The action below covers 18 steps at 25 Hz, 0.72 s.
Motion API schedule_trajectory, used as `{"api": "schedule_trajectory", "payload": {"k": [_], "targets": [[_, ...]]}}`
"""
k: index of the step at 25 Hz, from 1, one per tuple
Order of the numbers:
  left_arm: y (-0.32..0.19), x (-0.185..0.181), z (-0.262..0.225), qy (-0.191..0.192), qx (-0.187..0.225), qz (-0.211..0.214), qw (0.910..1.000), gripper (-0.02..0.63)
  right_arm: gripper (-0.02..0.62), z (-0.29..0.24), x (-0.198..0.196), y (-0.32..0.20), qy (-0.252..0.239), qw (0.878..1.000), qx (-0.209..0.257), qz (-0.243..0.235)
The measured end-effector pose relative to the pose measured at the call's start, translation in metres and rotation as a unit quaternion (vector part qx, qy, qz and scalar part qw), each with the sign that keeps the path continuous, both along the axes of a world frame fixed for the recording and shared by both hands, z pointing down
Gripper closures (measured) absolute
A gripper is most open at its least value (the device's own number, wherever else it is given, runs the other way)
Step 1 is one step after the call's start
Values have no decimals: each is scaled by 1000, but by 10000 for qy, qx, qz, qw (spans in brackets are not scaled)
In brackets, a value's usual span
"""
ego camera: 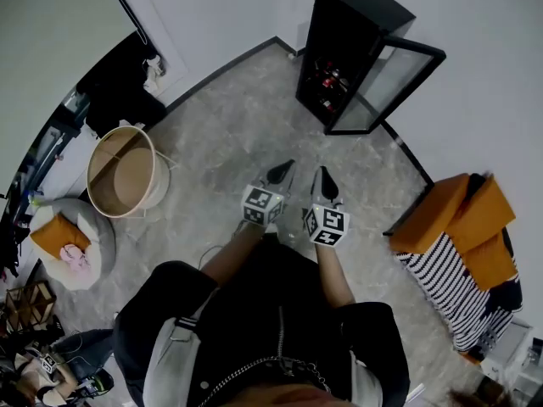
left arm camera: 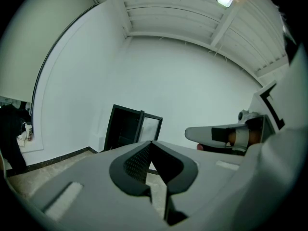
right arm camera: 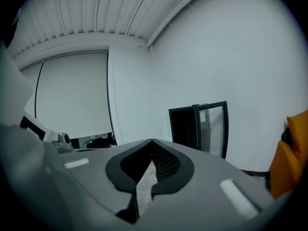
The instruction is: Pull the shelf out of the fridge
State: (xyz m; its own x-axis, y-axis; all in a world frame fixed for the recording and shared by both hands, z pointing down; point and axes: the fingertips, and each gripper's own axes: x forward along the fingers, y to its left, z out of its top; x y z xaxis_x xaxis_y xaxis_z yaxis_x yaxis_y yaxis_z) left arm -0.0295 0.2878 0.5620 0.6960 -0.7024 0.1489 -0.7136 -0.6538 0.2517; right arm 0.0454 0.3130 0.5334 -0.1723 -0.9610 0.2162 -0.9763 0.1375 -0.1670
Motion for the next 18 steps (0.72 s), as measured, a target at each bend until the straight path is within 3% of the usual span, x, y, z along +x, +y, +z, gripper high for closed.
{"api": "schedule_trajectory", "payload": {"k": [18], "targets": [[-59,-37,20,109,-158,-96,9998,595,592,18,-40,-64,217,9992,-314,-155]]}}
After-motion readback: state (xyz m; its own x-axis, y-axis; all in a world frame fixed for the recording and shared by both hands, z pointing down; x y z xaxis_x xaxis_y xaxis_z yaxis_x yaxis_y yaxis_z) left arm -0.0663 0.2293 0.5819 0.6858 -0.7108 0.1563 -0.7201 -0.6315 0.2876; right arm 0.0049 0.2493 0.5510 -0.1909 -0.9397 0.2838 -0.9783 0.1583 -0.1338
